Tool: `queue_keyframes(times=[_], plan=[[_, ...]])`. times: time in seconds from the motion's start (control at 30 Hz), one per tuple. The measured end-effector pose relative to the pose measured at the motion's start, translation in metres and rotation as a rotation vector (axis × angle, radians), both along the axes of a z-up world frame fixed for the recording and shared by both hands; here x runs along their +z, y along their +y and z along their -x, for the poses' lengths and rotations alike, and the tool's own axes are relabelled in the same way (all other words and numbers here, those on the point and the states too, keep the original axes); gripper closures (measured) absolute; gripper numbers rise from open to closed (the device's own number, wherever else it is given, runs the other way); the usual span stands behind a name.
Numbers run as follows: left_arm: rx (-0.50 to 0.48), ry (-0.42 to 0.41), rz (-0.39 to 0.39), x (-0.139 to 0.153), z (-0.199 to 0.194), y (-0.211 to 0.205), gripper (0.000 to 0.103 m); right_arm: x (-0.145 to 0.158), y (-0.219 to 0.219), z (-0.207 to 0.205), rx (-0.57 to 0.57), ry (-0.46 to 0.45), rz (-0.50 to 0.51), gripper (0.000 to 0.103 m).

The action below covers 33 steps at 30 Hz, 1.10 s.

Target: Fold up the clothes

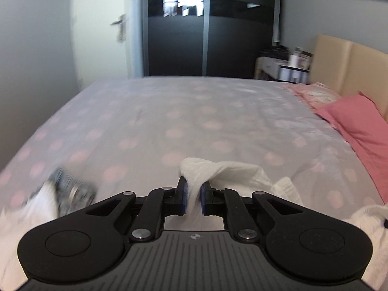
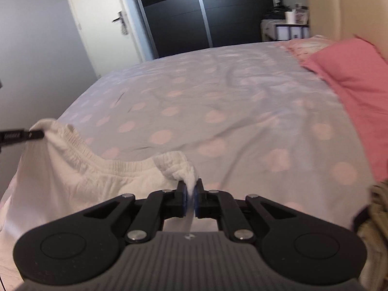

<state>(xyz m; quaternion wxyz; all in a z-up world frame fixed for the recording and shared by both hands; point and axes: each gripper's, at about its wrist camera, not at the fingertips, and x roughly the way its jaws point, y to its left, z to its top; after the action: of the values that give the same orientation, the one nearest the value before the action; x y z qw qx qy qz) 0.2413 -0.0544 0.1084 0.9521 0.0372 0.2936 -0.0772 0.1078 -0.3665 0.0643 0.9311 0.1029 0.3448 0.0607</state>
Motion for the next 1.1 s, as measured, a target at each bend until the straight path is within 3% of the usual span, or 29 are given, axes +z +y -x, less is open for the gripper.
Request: queue_keyframes(times=[0.17,0.27,0.4,0.5,0.63,0.77,0.93,1.0,1.1], plan=[[-0.193,-0.101,0.002,0.034,-0.015,-0.105,0.095,0.023,-0.057,0.057,-0.158,-0.072,0.084,0.096],[-0.305,-0.119,-0.021,0.040,-0.018,-0.175,0.095,0.031,-0.091,0.097,-0.242,-0.074,0.101,0.096],[-0.406,-0.084,-0.102,0.004,-0.021,-0.262,0.095,0.015,-0.124,0.130,-0.307,-0.020,0.094,0.096],[-0.442,-0.008,-0.146,-0.040,-0.020,-0.302,0.095,-0.003,-0.132,0.122,-0.310,0.036,0.136,0.096],[-0.463,0.087,-0.181,-0.089,-0.020,-0.321,0.094,-0.025,-0.122,0.108,-0.250,0.093,0.245,0.096],[-0.464,0.163,-0.212,-0.119,-0.022,-0.321,0.090,-0.047,-0.113,0.096,-0.185,0.155,0.338,0.095],[-0.468,0.245,-0.227,-0.133,-0.018,-0.310,0.061,-0.066,-0.111,0.087,-0.154,0.230,0.439,0.091],[-0.469,0.228,-0.229,-0.126,-0.011,-0.297,0.058,-0.065,-0.112,0.087,-0.144,0.244,0.451,0.084],[-0.482,0.209,-0.236,-0.111,-0.002,-0.271,0.057,-0.055,-0.112,0.092,-0.117,0.241,0.444,0.062]])
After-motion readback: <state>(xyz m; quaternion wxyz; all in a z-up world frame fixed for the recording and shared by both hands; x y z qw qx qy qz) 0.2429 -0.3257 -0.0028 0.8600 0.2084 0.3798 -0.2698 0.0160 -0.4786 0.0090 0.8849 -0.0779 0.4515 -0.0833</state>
